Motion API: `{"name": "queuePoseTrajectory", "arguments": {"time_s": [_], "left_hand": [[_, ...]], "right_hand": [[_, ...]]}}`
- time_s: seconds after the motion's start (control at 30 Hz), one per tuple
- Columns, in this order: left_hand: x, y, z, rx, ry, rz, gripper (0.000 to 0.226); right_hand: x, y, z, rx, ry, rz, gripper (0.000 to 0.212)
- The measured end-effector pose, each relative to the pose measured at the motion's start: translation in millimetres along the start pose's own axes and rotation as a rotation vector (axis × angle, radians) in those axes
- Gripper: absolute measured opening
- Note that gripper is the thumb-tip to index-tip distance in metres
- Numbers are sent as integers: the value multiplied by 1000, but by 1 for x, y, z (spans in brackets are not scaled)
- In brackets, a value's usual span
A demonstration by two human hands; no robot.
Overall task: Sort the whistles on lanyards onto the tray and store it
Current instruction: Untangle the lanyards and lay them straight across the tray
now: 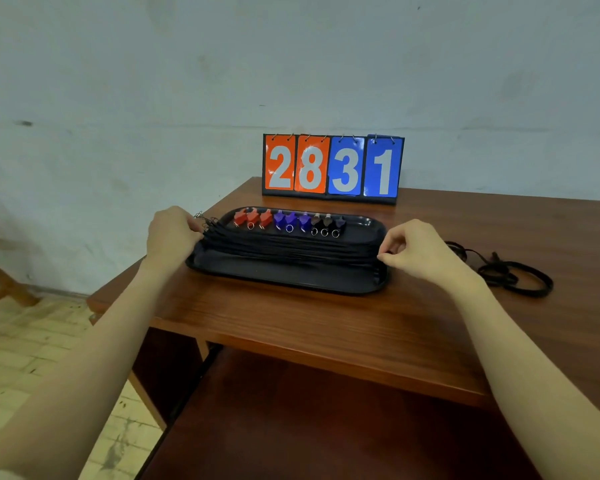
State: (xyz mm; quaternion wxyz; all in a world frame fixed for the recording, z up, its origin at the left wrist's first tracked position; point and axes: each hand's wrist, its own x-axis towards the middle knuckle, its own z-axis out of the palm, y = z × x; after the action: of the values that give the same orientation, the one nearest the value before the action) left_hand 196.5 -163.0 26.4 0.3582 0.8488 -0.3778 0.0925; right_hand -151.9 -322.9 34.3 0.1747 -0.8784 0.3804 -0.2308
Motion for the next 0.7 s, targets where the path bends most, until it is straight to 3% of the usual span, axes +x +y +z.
{"name": "queuePoseTrajectory", "arguments": {"time_s": [0.27,0.63,0.7], "left_hand": [[-1,10,11,88,-22,-51,12],[-5,14,15,320,33,21,19],[-6,15,13,331,46,22,19]], "right_hand": [[0,0,-1,-88,-44,20,8],[0,-2,0,-102,-33,-3,5],[-1,-1,-2,-98,-23,2,13]]}}
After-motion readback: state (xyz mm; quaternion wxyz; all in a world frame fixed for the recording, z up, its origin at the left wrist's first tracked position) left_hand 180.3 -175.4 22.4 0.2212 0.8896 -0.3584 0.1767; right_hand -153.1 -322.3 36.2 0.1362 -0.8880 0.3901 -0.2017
